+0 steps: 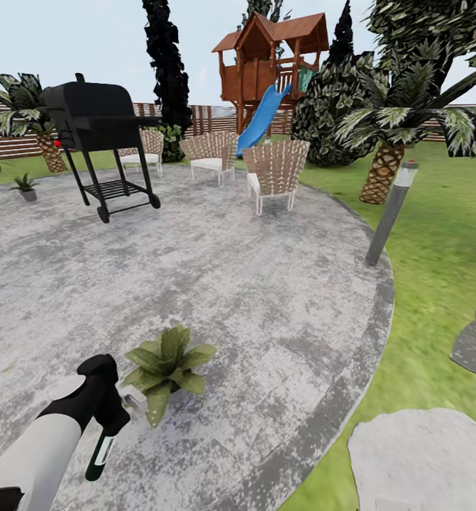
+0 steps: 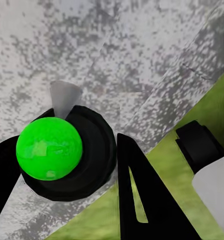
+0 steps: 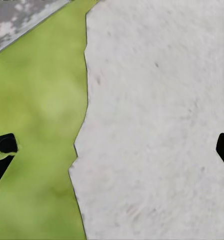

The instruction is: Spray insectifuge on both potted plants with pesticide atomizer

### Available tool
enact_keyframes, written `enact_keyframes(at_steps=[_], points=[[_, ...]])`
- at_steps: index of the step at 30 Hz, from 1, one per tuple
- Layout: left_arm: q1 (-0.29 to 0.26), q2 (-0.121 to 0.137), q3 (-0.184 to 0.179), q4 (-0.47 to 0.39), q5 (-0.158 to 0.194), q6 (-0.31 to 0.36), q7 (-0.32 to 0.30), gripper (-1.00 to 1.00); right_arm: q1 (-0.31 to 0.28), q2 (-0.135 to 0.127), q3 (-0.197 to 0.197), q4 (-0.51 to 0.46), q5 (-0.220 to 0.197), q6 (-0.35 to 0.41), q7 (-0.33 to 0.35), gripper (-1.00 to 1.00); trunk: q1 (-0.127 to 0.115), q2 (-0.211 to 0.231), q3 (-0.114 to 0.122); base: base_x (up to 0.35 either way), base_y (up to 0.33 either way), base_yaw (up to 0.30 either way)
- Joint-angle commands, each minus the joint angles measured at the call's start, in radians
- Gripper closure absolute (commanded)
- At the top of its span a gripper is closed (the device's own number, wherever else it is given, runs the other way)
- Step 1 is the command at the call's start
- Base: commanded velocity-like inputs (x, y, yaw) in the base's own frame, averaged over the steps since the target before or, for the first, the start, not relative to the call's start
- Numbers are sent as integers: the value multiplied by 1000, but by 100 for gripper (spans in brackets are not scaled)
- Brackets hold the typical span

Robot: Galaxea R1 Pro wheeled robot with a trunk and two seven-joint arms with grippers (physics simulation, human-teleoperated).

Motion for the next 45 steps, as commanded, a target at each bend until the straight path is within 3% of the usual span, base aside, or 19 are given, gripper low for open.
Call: enact_keyframes(at_steps=[1,16,21,26,35,45], points=[[-1,-1,3,-1,-9,9,-10,100,-1,0,-7,2,10,-4,-3,-100,0,0,-1,6,-270,137],[-4,3,4,-24,-10,9,-10,100,-1,0,-7,2,10,-4,-3,-100,0,0,-1,-27,-255,257],[-13,-1,4,-44,-11,12,-10,100,-1,-1,-7,2,12,-3,-3,-100,0,0,-1,290,-58,45],[-17,-2,1,-50,-12,58,-10,100,-1,-3,-7,2,12,-3,-3,-100,0,0,-1,333,-3,2],[-17,-2,1,-49,-13,62,-10,100,-1,-1,-7,2,11,-3,-3,-100,0,0,-1,310,-88,9],[-18,0,1,-50,-14,62,-12,100,-1,0,-7,2,10,-3,-3,-100,0,0,-1,255,-193,250]])
